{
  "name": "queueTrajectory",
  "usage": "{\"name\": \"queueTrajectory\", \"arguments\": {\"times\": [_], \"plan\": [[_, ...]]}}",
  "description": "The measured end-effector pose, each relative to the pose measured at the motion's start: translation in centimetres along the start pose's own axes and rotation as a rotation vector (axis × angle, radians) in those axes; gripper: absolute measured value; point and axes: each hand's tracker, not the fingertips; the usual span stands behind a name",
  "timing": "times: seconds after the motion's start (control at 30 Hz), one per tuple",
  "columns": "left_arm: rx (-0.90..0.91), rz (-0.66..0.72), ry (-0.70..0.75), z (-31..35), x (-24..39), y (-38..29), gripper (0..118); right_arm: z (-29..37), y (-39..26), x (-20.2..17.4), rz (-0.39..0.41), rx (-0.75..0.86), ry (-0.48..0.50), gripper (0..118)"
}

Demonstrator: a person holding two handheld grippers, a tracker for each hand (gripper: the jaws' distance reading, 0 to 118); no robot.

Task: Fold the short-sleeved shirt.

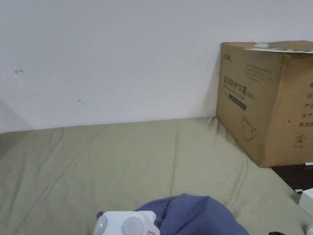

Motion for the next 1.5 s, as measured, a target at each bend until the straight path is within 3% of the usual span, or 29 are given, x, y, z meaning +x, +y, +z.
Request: {"name": "queueTrajectory", "arguments": {"times": [0.03,0.07,0.2,0.4,0.43,0.5,0.53,0.57,0.6,0.67,0.8,0.97,1.07,1.2,1.33,1.37,1.4,1.47,1.5], "plan": [[-0.013,0.037,-0.041,-0.7,-0.7,-0.3,77,-0.3,-0.4,-0.1,0.003,-0.015,0.003,6],[-0.026,0.074,-0.098,-0.9,-1.1,-0.5,105,-0.6,-0.6,-0.2,0.005,-0.026,0.007,6],[0.069,0.2,-0.173,2.8,-2.7,0.0,101,-1.3,-0.5,-1.1,0.014,-0.043,0.021,6],[0.617,0.118,-0.1,16.1,-3.2,-2.2,100,0.1,1.7,-2.6,0.014,0.1,0.036,6],[0.733,0.092,-0.046,18.0,-2.9,-3.8,98,0.5,2.0,-2.9,0.018,0.14,0.031,6],[0.952,0.046,0.071,20.5,-2.4,-7.5,73,1.1,2.3,-3.4,0.017,0.21,0.019,6],[1.044,0.038,0.15,21.3,-2.1,-9.7,52,1.4,2.3,-3.6,0.009,0.243,0.009,6],[1.116,0.034,0.203,21.6,-1.8,-11.5,15,1.7,2.2,-3.7,-0.006,0.281,0.002,6],[1.148,0.027,0.235,21.8,-1.6,-12.9,0,2.0,2.1,-3.9,-0.019,0.318,0.003,6],[1.158,0.039,0.324,21.4,-1.2,-15.3,0,2.4,1.8,-4.1,-0.044,0.364,0.0,6],[1.146,0.09,0.345,20.5,-1.1,-18.3,0,2.8,1.6,-4.7,-0.046,0.399,-0.045,6],[1.114,0.032,0.377,20.4,-0.9,-17.9,0,1.9,2.1,-4.8,-0.042,0.348,-0.039,6],[1.11,0.049,0.292,21.9,-1.6,-15.3,0,1.7,2.2,-5.0,-0.018,0.323,-0.029,6],[0.755,0.065,0.165,21.8,-5.8,-3.9,0,1.0,2.3,-5.3,0.023,0.285,0.016,6],[0.382,0.187,0.092,14.7,-12.5,6.6,0,-0.8,1.8,-5.4,0.06,0.215,0.045,6],[0.317,0.196,0.128,12.7,-13.6,8.1,3,-1.4,1.6,-5.3,0.068,0.197,0.053,6],[0.294,0.217,0.14,10.7,-14.8,9.4,23,-2.0,1.4,-5.3,0.076,0.179,0.056,6],[0.238,0.187,0.238,7.1,-16.1,10.8,108,-3.1,0.9,-5.2,0.092,0.152,0.056,6],[0.211,0.183,0.248,5.2,-17.0,11.5,113,-3.7,0.7,-5.1,0.099,0.138,0.053,6]]}}
